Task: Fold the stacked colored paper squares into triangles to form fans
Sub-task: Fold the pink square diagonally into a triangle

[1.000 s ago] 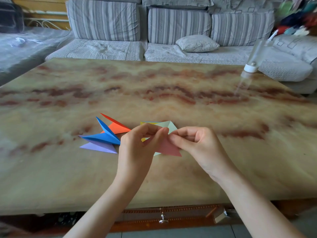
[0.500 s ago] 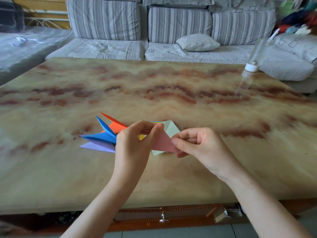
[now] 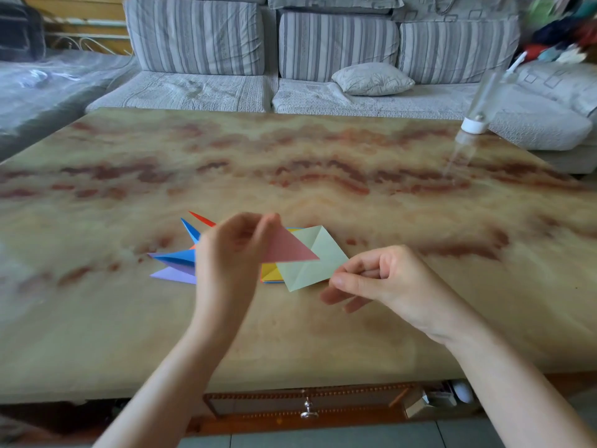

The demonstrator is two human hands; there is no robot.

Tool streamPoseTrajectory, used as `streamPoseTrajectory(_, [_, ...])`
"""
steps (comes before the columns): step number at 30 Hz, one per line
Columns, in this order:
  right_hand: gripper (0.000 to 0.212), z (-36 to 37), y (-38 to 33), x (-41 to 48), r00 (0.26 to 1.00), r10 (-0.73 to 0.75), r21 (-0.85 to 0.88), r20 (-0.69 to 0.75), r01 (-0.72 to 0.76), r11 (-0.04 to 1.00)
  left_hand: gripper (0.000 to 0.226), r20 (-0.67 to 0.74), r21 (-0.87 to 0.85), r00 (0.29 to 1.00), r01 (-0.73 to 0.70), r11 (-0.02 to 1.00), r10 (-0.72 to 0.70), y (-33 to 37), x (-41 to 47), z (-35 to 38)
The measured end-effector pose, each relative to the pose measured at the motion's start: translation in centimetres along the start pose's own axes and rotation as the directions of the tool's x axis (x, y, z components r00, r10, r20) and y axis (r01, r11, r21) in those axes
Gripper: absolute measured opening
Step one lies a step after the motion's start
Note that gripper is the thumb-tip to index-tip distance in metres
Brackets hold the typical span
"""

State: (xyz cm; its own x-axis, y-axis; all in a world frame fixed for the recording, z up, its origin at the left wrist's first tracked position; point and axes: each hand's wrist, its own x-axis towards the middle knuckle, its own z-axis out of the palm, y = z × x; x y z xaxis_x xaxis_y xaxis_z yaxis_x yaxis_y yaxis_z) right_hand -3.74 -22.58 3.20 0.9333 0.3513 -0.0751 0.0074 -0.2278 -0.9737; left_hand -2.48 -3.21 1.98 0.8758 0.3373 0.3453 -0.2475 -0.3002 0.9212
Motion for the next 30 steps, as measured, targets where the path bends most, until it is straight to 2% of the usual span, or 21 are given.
streamPoseTrajectory(3, [0.011, -0.6, 0.1, -0.1, 0.998, -0.017, 0.011, -0.062, 0.018, 1.0, 0.016, -0.017, 0.011, 1.0, 0.007, 1.0, -0.007, -0.4, 1.0, -0.9])
streamPoseTrajectory(11, [0.027, 1.4, 0.2, 1.1, 0.983, -0.069, 0.086, -0.171, 0.084, 0.993, 0.014, 0.164, -0.053, 0.987, 0.008, 0.999, 0.001, 0.0, -1.4, 1.1])
streamPoseTrajectory(14, [0.017, 1.7, 0.3, 1.5, 0.977, -0.067, 0.108, -0.205, 0.09, 0.99, 0.012, 0.223, -0.079, 0.975, 0.009, 0.997, 0.009, 0.2, -2.3, 1.6])
streamPoseTrajectory(21, [0.007, 1.8, 0.4, 1.7, 0.977, -0.064, 0.108, -0.204, 0.087, 0.99, 0.013, 0.196, -0.067, 0.98, -0.012, 0.998, 0.024, 0.1, -2.4, 1.5])
streamPoseTrajectory(30, [0.012, 1.4, 0.4, 0.9, 0.992, -0.04, 0.027, -0.118, 0.043, 0.999, 0.019, 0.082, -0.116, 0.994, 0.083, 0.99, -0.073, 0.0, -0.8, 0.1])
